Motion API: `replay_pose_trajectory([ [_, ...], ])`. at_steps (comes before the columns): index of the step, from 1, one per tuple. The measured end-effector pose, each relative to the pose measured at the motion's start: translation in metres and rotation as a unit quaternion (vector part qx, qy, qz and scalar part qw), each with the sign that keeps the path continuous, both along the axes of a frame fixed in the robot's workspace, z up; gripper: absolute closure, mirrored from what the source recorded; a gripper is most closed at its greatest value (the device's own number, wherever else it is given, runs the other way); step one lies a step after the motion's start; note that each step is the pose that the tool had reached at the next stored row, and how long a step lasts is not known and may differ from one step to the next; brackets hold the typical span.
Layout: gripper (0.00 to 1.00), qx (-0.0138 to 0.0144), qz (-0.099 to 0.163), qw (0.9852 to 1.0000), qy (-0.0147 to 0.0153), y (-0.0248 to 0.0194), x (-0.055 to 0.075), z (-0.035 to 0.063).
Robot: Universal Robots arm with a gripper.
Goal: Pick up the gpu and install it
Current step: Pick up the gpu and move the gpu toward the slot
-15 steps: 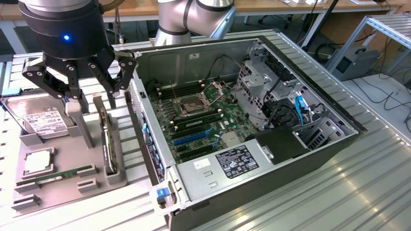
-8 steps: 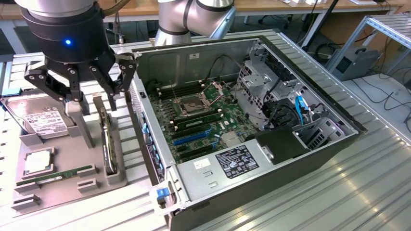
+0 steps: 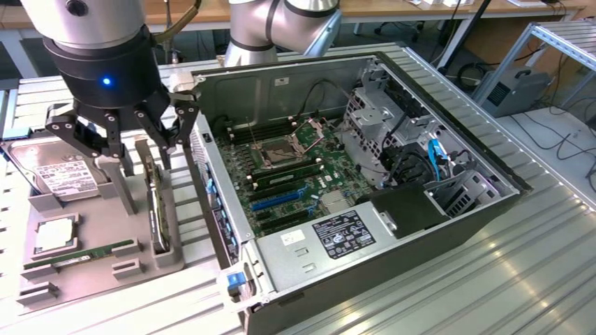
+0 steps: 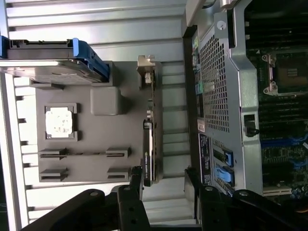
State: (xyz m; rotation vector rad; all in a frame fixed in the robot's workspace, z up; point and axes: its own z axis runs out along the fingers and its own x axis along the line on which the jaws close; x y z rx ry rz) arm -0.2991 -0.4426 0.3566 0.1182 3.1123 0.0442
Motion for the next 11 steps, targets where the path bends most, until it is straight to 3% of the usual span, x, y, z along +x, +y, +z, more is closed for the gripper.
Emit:
replay_pose_trajectory([
  [8,0.52,0.0,0.0,1.0,0.0,0.0137,-0.004,-0.0192],
  [11,0.52,0.0,0.0,1.0,0.0,0.0146,-0.006,-0.0243],
])
